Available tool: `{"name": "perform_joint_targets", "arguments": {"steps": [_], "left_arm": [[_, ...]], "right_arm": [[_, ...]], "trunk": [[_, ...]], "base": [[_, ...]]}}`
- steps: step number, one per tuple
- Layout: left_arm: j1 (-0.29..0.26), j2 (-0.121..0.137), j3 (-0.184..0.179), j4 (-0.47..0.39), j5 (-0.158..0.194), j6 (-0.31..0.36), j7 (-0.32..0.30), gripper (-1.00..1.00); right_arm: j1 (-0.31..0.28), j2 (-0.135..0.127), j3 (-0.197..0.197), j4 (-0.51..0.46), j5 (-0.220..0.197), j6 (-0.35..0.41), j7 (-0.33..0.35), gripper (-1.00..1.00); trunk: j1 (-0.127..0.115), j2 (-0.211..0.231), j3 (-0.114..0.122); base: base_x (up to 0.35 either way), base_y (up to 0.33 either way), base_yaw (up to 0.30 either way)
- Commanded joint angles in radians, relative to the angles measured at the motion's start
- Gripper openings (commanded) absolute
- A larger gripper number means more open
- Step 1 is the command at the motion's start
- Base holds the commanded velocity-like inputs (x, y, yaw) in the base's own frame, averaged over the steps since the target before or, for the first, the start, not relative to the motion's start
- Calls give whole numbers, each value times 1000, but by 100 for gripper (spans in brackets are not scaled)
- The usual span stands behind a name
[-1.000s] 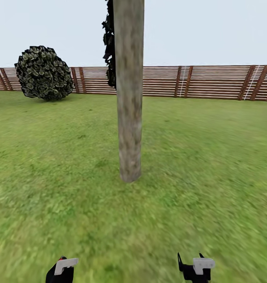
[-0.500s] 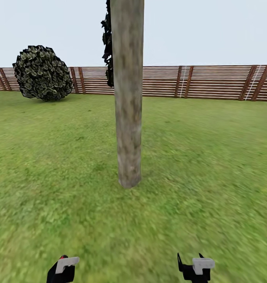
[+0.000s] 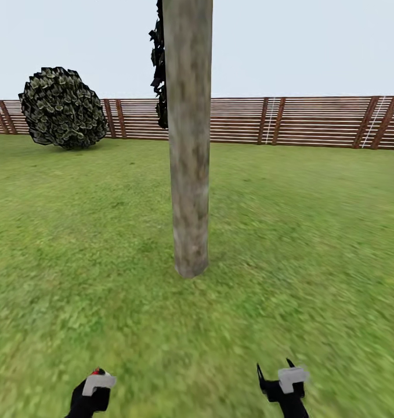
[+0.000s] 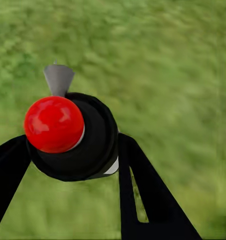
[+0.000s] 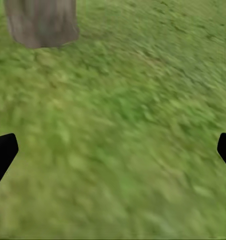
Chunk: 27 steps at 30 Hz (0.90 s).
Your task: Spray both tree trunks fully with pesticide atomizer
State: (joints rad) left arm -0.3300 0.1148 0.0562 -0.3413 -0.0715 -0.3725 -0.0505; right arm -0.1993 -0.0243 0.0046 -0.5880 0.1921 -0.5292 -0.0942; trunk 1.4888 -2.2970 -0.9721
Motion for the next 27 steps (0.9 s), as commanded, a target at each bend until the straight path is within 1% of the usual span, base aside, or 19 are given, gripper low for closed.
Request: {"name": "perform_joint_targets", "arguments": {"steps": [1, 2, 3, 5, 6, 8, 9, 10, 11, 12, 13, 14, 16, 17, 18, 19, 23, 24, 27], "left_arm": [[-6, 5, 2, -9, -15, 1, -44, -100], [-15, 12, 2, -20, -31, 2, -83, -100], [-19, 17, 2, -24, -39, 3, -102, -100], [-35, 32, 3, -37, -69, 5, -177, -100], [-40, 35, 3, -39, -77, 5, -196, -100], [-65, 46, 2, -43, -113, 15, -276, -100], [-71, 49, 2, -43, -124, 20, -297, -100], [-84, 54, 2, -44, -148, 33, -341, -100], [-96, 58, 2, -44, -177, 52, -386, -100], [-118, 63, 3, -45, -245, 97, -469, -100], [-129, 64, 3, -45, -279, 115, -503, -100], [-145, 64, 3, -45, -332, 135, -551, -100], [-164, 63, 4, -46, -392, 148, -609, -100], [-178, 62, 4, -46, -429, 153, -655, -100], [-187, 63, 4, -46, -449, 155, -686, -100], [-201, 64, 3, -46, -475, 157, -743, -100], [-218, 64, 2, -51, -521, 158, -836, -100], [-222, 63, 3, -52, -535, 158, -847, -100], [-222, 77, 3, -49, -536, 169, -840, -100]], "right_arm": [[-12, 0, 0, -8, 46, 1, 0, 100], [-23, 0, 0, -15, 93, 2, 2, 100], [-29, 0, 0, -17, 118, 2, 3, 100], [-53, 2, 0, -22, 209, 5, 30, 100], [-60, 2, 0, -23, 229, 7, 43, 100], [-90, 5, 0, -24, 290, 27, 115, 100], [-98, 6, 0, -25, 300, 37, 137, 100], [-114, 7, 0, -25, 314, 59, 184, 100], [-130, 8, 0, -25, 324, 84, 234, 100], [-162, 9, 0, -25, 334, 126, 332, 100], [-179, 9, 0, -26, 336, 139, 378, 100], [-206, 10, 0, -25, 339, 152, 455, 100], [-238, 11, 0, -24, 341, 161, 558, 100], [-265, 12, 0, -24, 343, 168, 634, 100], [-281, 12, 0, -24, 343, 178, 682, 100], [-302, 12, 0, -25, 344, 208, 767, 100], [-314, 10, 0, -26, 346, 242, 844, 100], [-315, 9, 0, -26, 346, 244, 849, 100], [-316, 22, -14, -27, 336, 244, 841, 100]], "trunk": [[0, 0, 0], [0, 0, 0], [0, 0, 0], [0, 0, 0], [0, 0, 0], [0, 0, 0], [0, 0, 0], [0, 0, 0], [0, 0, 0], [0, 0, 0], [0, 0, 0], [0, 0, 0], [0, 0, 0], [0, 0, 0], [0, 0, 0], [0, 0, 0], [0, 0, 0], [0, 0, 0], [0, 0, 0]], "base": [[0, 0, 0], [0, 0, 0], [0, 0, 0], [0, 0, 0], [0, 0, 0], [0, 0, 0], [0, 0, 0], [0, 0, 0], [0, 0, 0], [0, 0, 0], [0, 0, 0], [0, 0, 0], [0, 0, 0], [0, 0, 0], [0, 0, 0], [0, 0, 0], [0, 0, 0], [0, 0, 0], [0, 0, 0]]}}
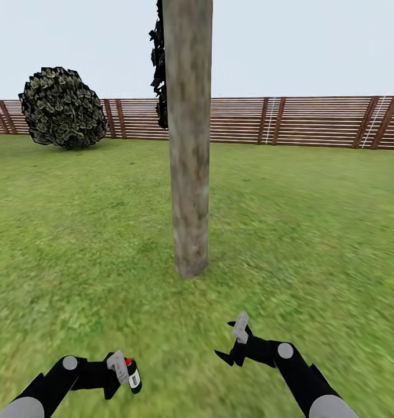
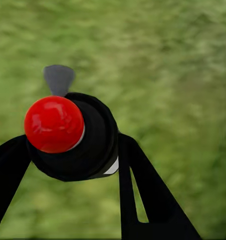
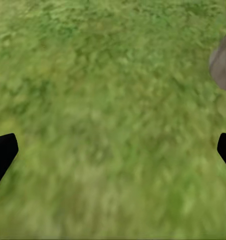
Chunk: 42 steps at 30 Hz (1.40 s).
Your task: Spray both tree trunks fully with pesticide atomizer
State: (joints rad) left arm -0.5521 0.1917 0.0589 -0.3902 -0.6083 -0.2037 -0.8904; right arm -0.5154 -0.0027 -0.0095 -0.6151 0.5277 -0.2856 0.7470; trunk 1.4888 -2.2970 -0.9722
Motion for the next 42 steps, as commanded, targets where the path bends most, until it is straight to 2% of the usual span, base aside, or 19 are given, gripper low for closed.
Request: {"name": "perform_joint_targets", "arguments": {"steps": [1, 15, 20, 27, 28, 29, 35, 40, 42], "left_arm": [[0, 0, 0, 0, 1, 0, 0, -100], [-13, 0, -9, -4, -5, -4, -34, -100], [-15, -5, -10, -17, -32, -3, -62, -100], [-15, -16, -9, -49, -72, -3, -101, -100], [-15, -16, -9, -58, -101, -2, -220, -100], [-16, -17, -9, -66, -103, -2, -234, -100], [-16, -29, -10, -91, -107, -2, -285, -100], [-16, -51, -11, -94, -110, -3, -309, -100], [-16, -63, -21, -95, -128, -2, -311, -100]], "right_arm": [[0, 0, 0, 0, 0, 0, 0, 100], [-1, 6, 16, -7, 4, 3, 8, 100], [-2, 7, 22, -7, 3, 2, 10, 100], [-3, 9, 61, -8, 3, 3, 12, 100], [-3, 9, 105, -8, 3, 3, 17, 100], [-3, 9, 111, -8, 3, 3, 26, 100], [-4, 10, 119, -10, 3, 3, 132, 100], [-5, 14, 121, -9, 2, 3, 147, 100], [-5, 16, 121, -9, 2, 3, 148, 100]], "trunk": [[0, 0, 0], [0, 0, 0], [0, 0, 0], [0, 0, 0], [0, 0, 0], [0, 0, 0], [0, 0, 0], [0, 0, 0], [0, 0, 0]], "base": [[0, 0, 0], [0, 0, 0], [0, 0, 0], [0, 0, 0], [0, 0, 0], [0, 0, 0], [0, 0, 0], [0, 0, 0], [0, 0, 0]]}}
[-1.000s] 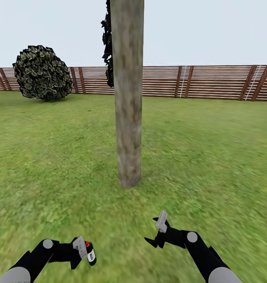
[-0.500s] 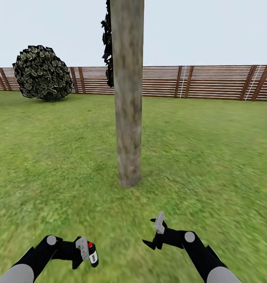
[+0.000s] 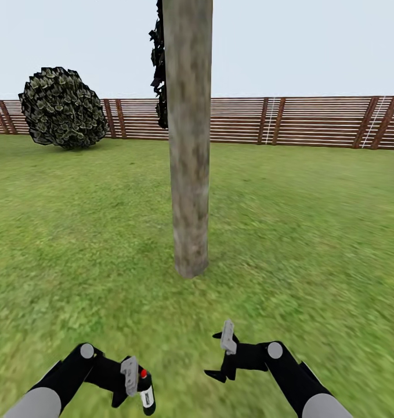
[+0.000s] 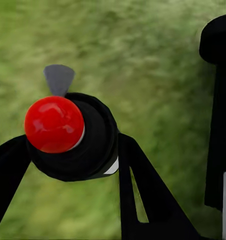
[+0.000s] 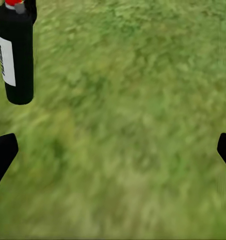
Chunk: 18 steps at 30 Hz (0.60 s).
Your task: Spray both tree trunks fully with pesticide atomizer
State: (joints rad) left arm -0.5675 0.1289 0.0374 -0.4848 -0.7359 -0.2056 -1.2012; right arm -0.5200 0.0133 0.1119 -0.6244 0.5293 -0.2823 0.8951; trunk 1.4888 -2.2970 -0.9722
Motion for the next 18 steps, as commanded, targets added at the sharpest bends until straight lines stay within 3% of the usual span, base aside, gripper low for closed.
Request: {"name": "perform_joint_targets", "arguments": {"steps": [1, 2, 3, 14, 18], "left_arm": [[0, -7, -14, 0, -16, 2, -1, -100], [0, -14, -26, 0, -29, 5, -1, -100], [0, -20, -35, 0, -38, 6, -1, -100], [-4, -78, -54, -1, -57, 8, -1, -100], [-12, -85, -54, -1, -56, 8, -1, -100]], "right_arm": [[0, 1, 0, 0, 0, 0, 0, 100], [0, 1, 0, 0, 0, 0, 0, 100], [0, 2, 0, 0, -1, 0, 1, -100], [0, 12, 1, -10, -1, 0, 48, -100], [0, 16, 2, -12, -1, 0, 51, -100]], "trunk": [[0, 0, 0], [0, 0, 0], [0, 0, 0], [0, 0, 0], [0, 0, 0]], "base": [[0, 0, 0], [0, 0, 0], [0, 0, 0], [0, 0, 0], [0, 0, 0]]}}
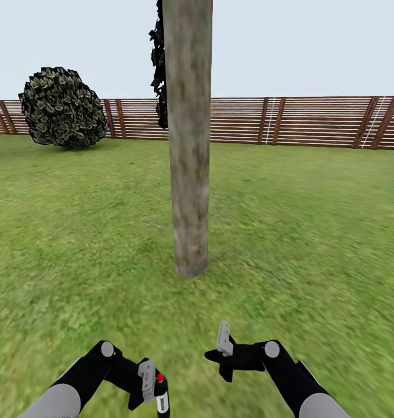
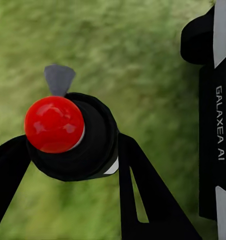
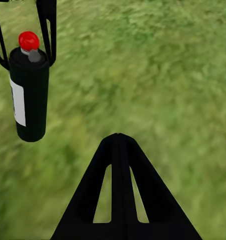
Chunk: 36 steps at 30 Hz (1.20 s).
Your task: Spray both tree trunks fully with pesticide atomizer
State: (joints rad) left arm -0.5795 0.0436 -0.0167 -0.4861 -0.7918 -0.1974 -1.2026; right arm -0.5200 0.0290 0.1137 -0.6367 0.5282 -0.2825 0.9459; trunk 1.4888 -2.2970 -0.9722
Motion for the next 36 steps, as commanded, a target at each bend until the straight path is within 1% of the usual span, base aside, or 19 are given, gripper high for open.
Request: {"name": "perform_joint_targets", "arguments": {"steps": [1, 8, 13, 20, 23, 24, 26, 27, 30, 36], "left_arm": [[-1, 0, 0, 0, 0, 0, 0, -100], [-3, -21, 0, 0, 0, 1, 0, -100], [-6, -36, 0, 0, 0, 0, 0, -100], [-17, -50, 1, 0, 0, 3, 4, -100], [-21, -53, 1, 1, 0, 4, 5, -100], [-22, -54, 1, 0, 0, 4, 6, -100], [-23, -55, 1, 1, 0, 4, 7, -100], [-23, -56, 1, 1, 1, 4, 7, -100], [-23, -56, 1, 1, 2, 3, 8, -100], [-23, -57, 2, 1, 3, 3, 9, -100]], "right_arm": [[0, 1, 0, 0, 0, 0, 0, -100], [0, 29, 1, 0, 1, -1, 1, -100], [0, 38, 1, -1, 1, -1, 1, -100], [0, 46, 2, 0, 1, -1, 1, -100], [0, 47, 24, -1, 1, -1, 1, -100], [0, 47, 47, -1, 0, -1, 1, -100], [0, 48, 78, -1, 0, -2, 0, -100], [0, 48, 84, -1, 0, -2, 0, -100], [0, 48, 93, -1, 0, -2, -1, -100], [0, 50, 95, -2, -1, -3, -1, -100]], "trunk": [[0, 0, 0], [0, 0, 0], [0, 0, 0], [0, 0, 0], [0, 0, 0], [0, 0, 0], [0, 0, 0], [0, 0, 0], [0, 0, 0], [0, 0, 0]], "base": [[0, 0, 0], [0, 0, 0], [0, 0, 0], [0, 0, 0], [0, 0, 0], [0, 0, 0], [0, 0, 0], [0, 0, 0], [0, 0, 0], [0, 0, 0]]}}
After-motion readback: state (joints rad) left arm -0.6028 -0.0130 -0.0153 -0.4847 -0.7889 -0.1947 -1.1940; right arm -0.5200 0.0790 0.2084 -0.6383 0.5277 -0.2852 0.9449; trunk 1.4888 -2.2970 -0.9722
